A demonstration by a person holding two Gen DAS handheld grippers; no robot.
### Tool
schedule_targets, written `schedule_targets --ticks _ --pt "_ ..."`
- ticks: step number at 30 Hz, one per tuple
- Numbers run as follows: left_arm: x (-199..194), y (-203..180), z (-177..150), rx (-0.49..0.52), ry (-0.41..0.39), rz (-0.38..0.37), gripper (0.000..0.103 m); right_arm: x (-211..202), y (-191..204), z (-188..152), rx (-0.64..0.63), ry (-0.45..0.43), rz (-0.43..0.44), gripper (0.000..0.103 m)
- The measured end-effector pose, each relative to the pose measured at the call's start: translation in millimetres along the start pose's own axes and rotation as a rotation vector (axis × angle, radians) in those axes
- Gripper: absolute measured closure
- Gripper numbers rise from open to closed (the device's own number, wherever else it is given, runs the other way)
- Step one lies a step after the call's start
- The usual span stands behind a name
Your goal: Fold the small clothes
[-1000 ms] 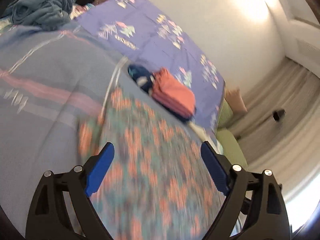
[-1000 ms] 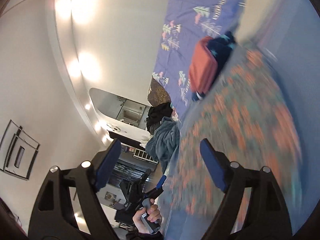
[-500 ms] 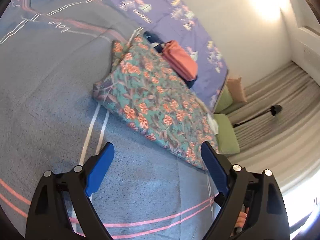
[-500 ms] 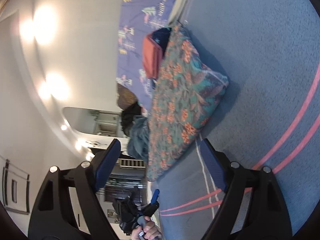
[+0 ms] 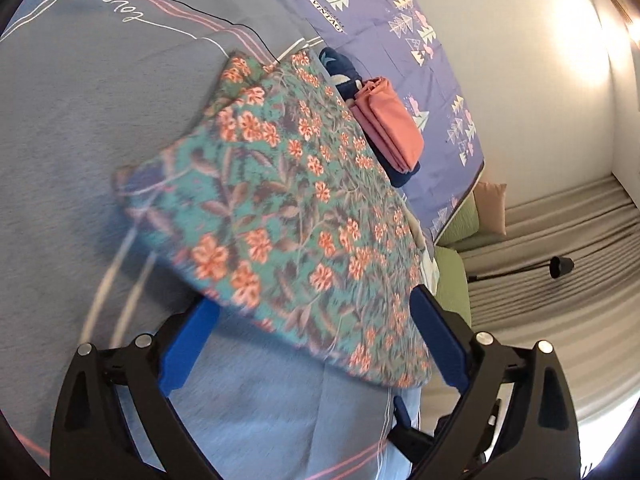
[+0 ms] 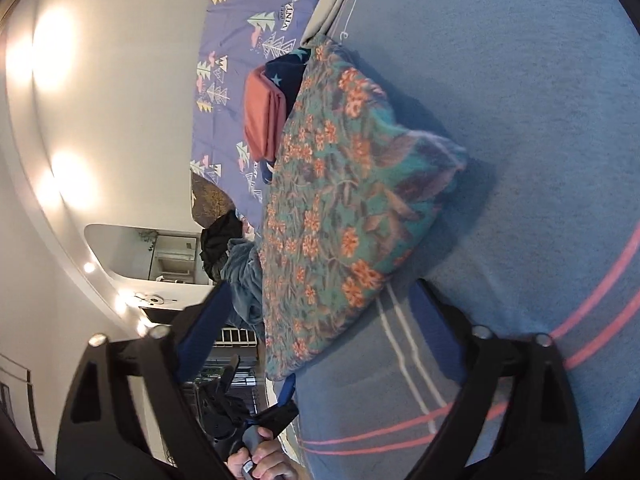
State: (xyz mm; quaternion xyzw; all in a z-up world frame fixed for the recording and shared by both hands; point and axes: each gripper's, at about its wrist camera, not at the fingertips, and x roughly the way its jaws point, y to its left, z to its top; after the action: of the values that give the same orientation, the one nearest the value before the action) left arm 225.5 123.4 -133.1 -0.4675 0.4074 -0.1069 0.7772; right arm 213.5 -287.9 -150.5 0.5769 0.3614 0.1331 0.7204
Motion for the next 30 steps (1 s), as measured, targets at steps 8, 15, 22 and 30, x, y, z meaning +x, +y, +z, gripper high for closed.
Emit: schedule_targets --ticks 8,15,22,30 --pt "16 -11 -7 -0.034 0.000 0.002 0.008 19 2 -1 0.079 0.028 -0.036 0.009" --pt "38 -26 0 -0.016 -0.069 0.022 0.008 41 9 11 0.087 0.008 -0.039 0.008" --pt "45 -31 4 0.045 -0.127 0.002 0.007 42 7 24 0.078 -0.060 0.053 0.009" --pt "55 -43 -3 0.176 -0.135 0.069 0.001 40 14 15 -0.011 -0.060 0.027 0.012"
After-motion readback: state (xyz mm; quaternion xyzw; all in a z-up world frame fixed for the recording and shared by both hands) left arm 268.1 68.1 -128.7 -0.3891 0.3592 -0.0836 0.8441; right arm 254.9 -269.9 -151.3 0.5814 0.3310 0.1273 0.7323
